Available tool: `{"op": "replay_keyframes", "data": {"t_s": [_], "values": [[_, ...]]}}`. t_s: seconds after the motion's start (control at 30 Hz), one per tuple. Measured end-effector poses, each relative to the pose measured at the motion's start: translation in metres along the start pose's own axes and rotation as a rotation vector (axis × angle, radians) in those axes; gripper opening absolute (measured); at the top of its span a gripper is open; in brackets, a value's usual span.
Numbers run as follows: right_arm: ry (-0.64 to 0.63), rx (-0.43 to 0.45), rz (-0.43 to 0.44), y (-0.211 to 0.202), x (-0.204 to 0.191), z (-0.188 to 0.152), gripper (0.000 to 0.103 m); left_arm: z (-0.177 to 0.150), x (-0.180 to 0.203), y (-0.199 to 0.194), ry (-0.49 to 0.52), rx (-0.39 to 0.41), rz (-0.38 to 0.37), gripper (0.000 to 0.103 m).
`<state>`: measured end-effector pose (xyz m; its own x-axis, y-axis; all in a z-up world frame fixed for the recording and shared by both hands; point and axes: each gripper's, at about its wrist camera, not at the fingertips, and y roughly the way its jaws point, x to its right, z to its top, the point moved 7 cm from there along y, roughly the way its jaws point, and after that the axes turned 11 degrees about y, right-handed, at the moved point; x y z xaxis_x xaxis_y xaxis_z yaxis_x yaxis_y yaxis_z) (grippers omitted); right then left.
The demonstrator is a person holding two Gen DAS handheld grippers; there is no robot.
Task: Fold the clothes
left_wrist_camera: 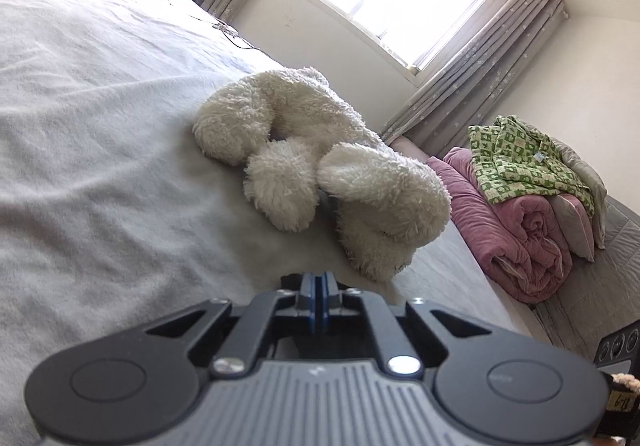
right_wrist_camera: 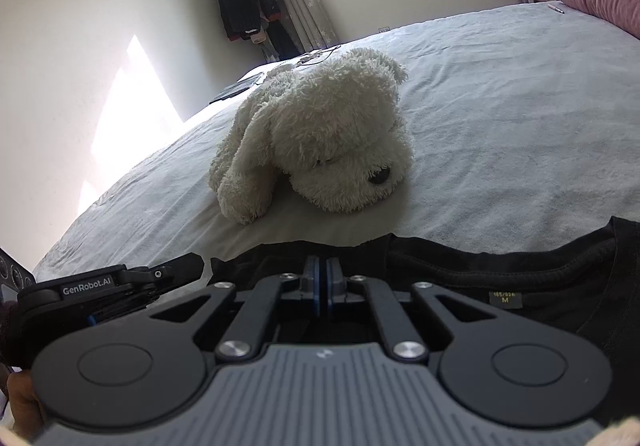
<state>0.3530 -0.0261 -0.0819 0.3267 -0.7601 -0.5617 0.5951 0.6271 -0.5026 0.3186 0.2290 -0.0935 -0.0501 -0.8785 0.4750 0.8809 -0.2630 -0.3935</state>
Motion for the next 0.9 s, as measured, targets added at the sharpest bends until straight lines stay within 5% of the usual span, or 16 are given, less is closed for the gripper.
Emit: {"op": "replay_keyframes", "data": {"t_s": [0.13,0.23,0.47,0.57,0.77,0.9], "values": [[0.031,-0.038,0.001,0.002,0.004,-0.002,0.016,0.001,0.0,-0.003,-0.01,-0.029,-0.013,0.003],[0.036,-0.057,-0.009,0.002,0.003,-0.004,0.035,-0.002,0.002,-0.001,-0.01,-0.073,-0.04,0.003],[0.007,-0.115,0.002,-0.01,-0.026,-0.012,0.039,-0.012,0.005,0.003,-0.007,-0.184,-0.103,0.006],[0.008,-0.156,-0.025,-0.021,-0.031,-0.024,0.039,-0.017,0.007,0.005,-0.005,-0.231,-0.13,0.027],[-0.006,-0.181,-0.03,-0.047,-0.037,-0.05,0.049,-0.021,0.008,0.007,-0.012,-0.275,-0.16,0.027],[0.118,-0.197,-0.024,-0.062,-0.02,-0.07,0.049,-0.022,0.002,0.009,-0.041,-0.272,-0.158,0.019]]}}
